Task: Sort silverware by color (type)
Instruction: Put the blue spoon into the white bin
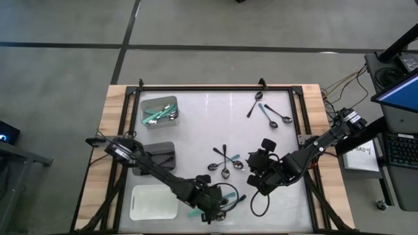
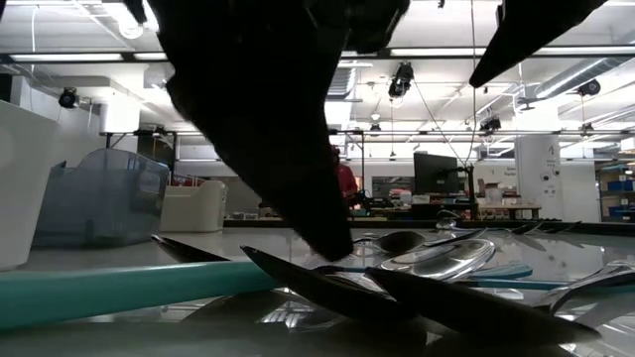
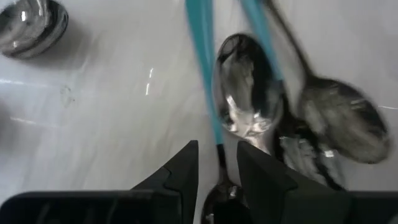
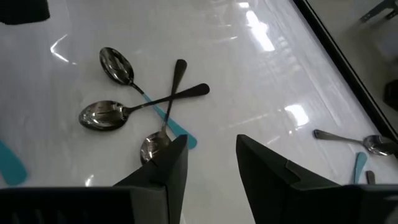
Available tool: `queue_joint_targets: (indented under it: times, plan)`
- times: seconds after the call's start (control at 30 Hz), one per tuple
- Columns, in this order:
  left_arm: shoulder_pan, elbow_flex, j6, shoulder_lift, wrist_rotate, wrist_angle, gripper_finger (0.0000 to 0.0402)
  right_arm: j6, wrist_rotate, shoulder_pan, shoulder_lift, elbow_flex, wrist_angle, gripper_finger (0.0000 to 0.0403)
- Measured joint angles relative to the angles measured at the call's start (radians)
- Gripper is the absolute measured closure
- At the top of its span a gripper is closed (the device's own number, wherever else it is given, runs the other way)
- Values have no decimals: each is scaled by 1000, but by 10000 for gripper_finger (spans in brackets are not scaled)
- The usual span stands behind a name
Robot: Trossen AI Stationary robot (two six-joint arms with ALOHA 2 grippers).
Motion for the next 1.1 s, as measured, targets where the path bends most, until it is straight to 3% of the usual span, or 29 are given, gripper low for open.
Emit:
queue_joint_targets:
  times: [0.3, 0.4, 0.57, 0.83, 0.97, 1.1]
  plan:
    - [2, 4, -29, 40, -24, -5, 312, -21, 0, 0, 0, 0, -2, 275]
    - [4, 4, -41, 40, -24, -14, 329, -21, 1, 0, 0, 0, -3, 278]
    - [7, 4, -46, 39, -29, -26, 391, -22, 1, 0, 0, 0, -3, 280]
    - [29, 2, -71, 27, -13, -51, 399, -36, 1, 0, 0, 0, -4, 280]
    - [55, 32, -48, 11, -23, -162, 400, -36, 1, 0, 0, 0, -6, 280]
    - [74, 142, -17, 2, -77, -341, 401, -42, 1, 0, 0, 0, -8, 280]
